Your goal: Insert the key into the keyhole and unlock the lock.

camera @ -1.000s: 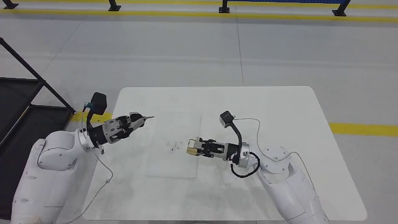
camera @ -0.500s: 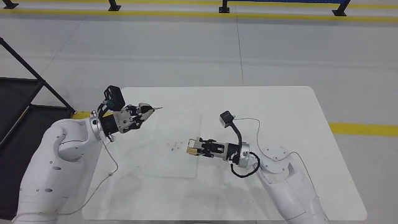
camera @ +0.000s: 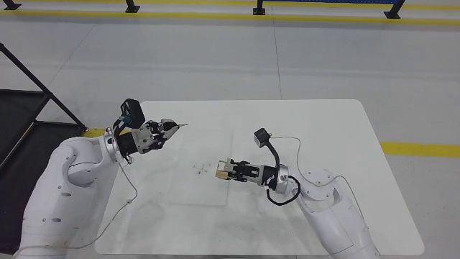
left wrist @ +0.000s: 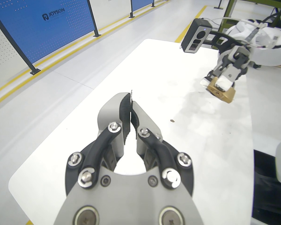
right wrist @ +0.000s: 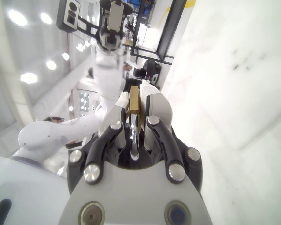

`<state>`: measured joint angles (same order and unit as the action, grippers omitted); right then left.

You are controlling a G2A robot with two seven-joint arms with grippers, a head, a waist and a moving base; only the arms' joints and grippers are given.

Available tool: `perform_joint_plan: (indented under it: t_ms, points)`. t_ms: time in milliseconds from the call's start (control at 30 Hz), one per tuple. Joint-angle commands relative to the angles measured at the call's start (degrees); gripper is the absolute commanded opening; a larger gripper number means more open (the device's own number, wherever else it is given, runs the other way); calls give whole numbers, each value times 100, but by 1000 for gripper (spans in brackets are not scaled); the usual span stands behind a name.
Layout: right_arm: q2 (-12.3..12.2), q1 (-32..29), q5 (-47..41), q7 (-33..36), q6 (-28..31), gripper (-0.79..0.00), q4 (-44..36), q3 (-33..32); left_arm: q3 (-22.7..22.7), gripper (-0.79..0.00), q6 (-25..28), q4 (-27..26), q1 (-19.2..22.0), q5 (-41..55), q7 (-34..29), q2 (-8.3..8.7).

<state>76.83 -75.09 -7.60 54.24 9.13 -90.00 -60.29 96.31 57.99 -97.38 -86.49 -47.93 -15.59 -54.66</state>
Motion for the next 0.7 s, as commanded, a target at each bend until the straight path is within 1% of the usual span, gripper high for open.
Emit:
perform_joint_plan:
  t_ms: [0, 33, 67, 133, 200, 267, 300, 367, 400, 467, 567, 667]
  points:
    - [0, 0, 0, 0, 0, -785, 0, 0, -87, -785, 1, -139, -36, -382, 380, 33]
    - [0, 0, 0, 0, 0, -785, 0, 0, -59, -785, 1, -121, -29, -653, 654, 55]
    - [0, 0, 0, 0, 0, -785, 0, 0, -65, -785, 1, -180, -14, -1138, 949, 85]
    - [0, 0, 0, 0, 0, -785, 0, 0, -51, -785, 1, -150, 3, -2250, 1795, 147]
    - [0, 0, 0, 0, 0, -785, 0, 0, -65, -785, 1, -3, 19, -3411, 2911, 204]
    - [0, 0, 0, 0, 0, -785, 0, 0, -109, -785, -162, 163, 57, -4595, 4140, 257]
    - [0, 0, 0, 0, 0, -785, 0, 0, -167, -785, -367, 265, 69, -5185, 4773, 292]
    - [0, 0, 0, 0, 0, -785, 0, 0, -330, -785, -1099, 531, 82, -6517, 6021, 382]
    - [0, 0, 0, 0, 0, -785, 0, 0, -413, -785, -1495, 760, 108, -7056, 6628, 427]
    - [0, 0, 0, 0, 0, -785, 0, 0, -574, -785, -2245, 1193, 263, -7972, 7566, 508]
    - [0, 0, 0, 0, 0, -785, 0, 0, -831, -785, -3078, 1777, 606, -8713, 8434, 567]
    - [0, 0, 0, 0, 0, -785, 0, 0, -1048, -785, -3670, 2189, 971, -8849, 9099, 572]
